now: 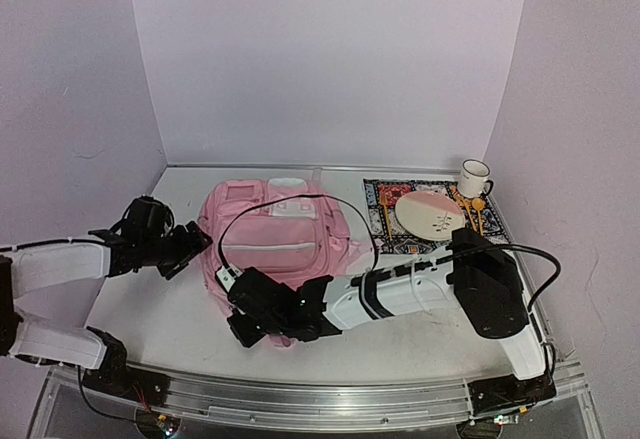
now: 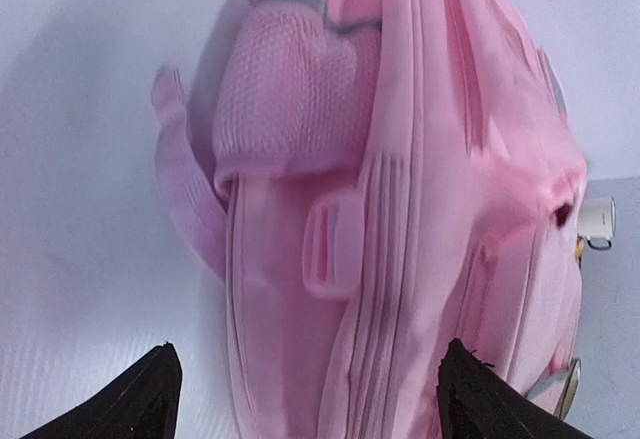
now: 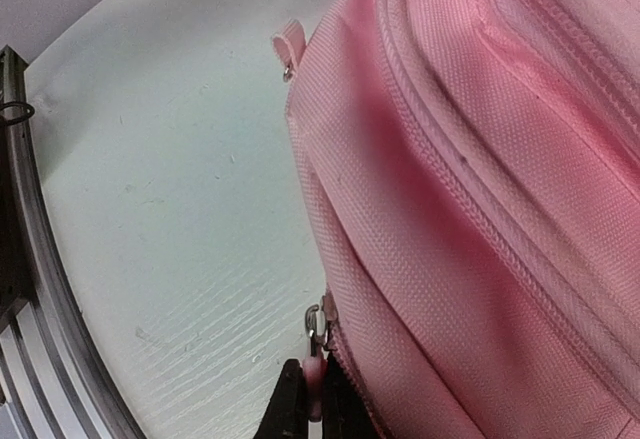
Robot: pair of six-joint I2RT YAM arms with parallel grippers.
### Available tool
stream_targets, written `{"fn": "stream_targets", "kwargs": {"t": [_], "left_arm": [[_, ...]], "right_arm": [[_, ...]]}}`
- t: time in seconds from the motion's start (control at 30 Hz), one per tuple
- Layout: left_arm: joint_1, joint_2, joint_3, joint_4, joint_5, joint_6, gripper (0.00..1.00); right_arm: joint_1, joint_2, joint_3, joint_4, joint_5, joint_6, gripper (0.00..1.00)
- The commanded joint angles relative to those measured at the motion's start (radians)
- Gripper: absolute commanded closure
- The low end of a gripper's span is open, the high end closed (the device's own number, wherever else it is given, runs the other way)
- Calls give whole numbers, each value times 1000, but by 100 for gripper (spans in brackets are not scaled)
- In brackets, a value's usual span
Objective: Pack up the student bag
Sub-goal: Hold the largest pocket of the student bag, then zip the student bag into the largest pocket of the bag.
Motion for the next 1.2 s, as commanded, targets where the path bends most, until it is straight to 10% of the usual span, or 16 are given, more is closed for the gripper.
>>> {"fn": "stream_targets", "kwargs": {"t": [0.0, 0.47, 0.87, 1.17], "left_arm": [[-107, -138, -120, -28, 57, -149, 10], [-314, -280, -280, 91, 53, -385, 25], [-343, -223, -217, 5, -191, -320, 97], [-239, -201, -128, -234, -412, -196, 100]], "right_arm": [[-6, 18, 43, 51, 4, -5, 100], [-9, 25, 31, 85, -13, 10, 100], [-15, -152, -205, 79, 47, -1, 100], [-43, -347, -450, 27, 84, -23, 100]]}}
